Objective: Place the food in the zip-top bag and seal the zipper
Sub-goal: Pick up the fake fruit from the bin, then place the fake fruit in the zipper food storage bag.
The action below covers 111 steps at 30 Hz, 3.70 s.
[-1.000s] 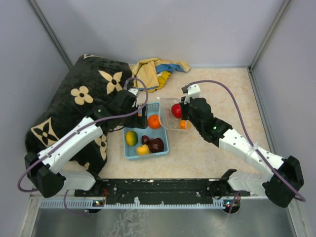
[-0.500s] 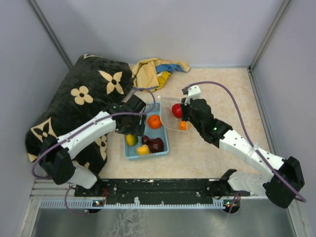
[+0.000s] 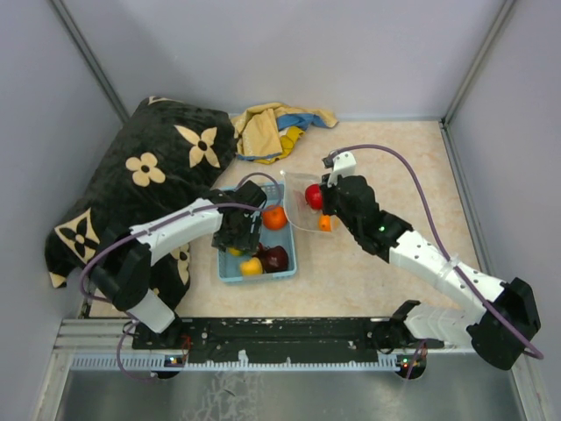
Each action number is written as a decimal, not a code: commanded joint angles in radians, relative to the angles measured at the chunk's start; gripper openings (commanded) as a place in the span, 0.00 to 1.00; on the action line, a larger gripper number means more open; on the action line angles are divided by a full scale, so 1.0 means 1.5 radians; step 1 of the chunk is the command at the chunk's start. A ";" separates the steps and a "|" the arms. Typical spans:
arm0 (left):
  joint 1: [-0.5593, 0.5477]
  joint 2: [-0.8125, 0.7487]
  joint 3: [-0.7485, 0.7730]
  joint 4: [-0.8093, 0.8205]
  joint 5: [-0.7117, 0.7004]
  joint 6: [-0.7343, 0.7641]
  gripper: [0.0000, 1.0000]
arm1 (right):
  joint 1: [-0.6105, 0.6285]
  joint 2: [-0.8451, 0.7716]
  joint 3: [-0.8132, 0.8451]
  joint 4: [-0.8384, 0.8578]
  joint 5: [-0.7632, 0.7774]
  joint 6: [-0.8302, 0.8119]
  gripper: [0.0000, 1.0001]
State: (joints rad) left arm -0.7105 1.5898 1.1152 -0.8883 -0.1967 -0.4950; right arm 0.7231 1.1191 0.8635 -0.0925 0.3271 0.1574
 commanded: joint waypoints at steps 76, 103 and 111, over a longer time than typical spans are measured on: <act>-0.038 -0.192 -0.029 0.695 0.259 0.067 0.46 | -0.011 0.015 0.082 -0.004 -0.057 -0.007 0.01; -0.089 -0.150 -0.011 0.585 0.144 0.107 0.88 | -0.012 0.010 0.075 0.006 -0.065 0.016 0.01; -0.088 -0.211 0.043 0.368 0.053 0.050 0.86 | -0.012 0.010 0.069 0.014 -0.061 0.020 0.01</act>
State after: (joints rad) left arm -0.8383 1.3449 1.1244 -0.1448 -0.0177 -0.3653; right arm 0.7151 1.1564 0.9260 -0.1303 0.2268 0.1738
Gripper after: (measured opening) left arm 0.870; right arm 0.011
